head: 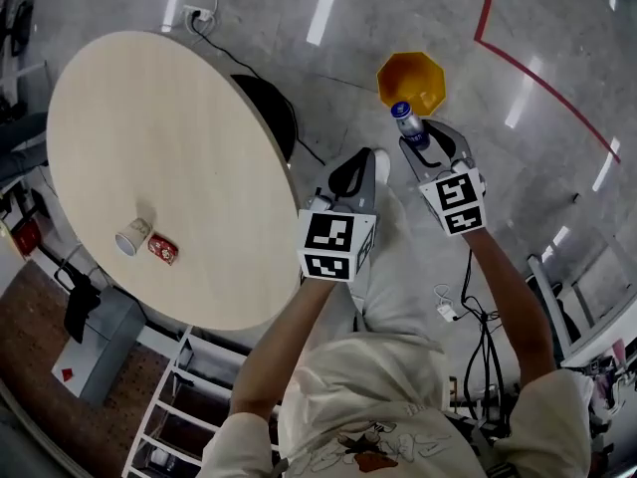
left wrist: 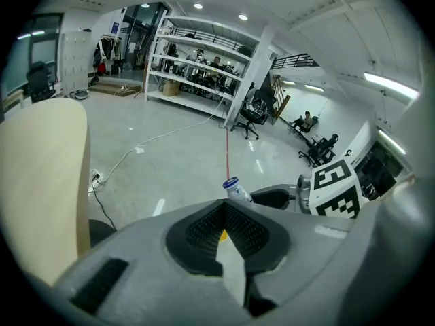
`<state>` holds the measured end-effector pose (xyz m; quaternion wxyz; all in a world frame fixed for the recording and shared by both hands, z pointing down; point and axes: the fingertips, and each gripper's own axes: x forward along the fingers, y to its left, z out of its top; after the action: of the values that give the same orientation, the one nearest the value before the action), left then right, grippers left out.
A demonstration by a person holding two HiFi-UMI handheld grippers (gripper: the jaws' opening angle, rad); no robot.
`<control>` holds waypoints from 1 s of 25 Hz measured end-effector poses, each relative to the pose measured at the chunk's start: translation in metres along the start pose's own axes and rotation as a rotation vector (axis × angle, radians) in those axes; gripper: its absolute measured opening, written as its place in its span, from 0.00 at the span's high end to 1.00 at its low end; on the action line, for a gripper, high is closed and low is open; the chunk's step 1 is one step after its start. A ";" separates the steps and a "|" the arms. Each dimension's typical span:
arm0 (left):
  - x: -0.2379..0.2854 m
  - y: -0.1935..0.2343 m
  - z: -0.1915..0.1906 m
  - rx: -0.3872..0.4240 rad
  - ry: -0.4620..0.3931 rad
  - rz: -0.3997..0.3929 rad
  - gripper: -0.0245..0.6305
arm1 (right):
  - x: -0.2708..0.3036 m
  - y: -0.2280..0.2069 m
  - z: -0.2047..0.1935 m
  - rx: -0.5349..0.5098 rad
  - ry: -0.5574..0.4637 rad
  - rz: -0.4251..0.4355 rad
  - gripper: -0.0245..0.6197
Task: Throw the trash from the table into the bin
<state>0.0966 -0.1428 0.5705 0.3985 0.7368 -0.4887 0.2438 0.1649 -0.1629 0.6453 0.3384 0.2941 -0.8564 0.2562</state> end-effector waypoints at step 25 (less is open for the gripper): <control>0.202 0.061 -0.133 -0.011 0.087 0.017 0.96 | 0.177 -0.098 -0.176 0.105 0.153 -0.116 0.65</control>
<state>0.1266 -0.1519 0.8182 0.4213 0.7191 -0.4784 0.2766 0.2012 -0.1774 0.9102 0.4013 0.3400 -0.7948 0.3026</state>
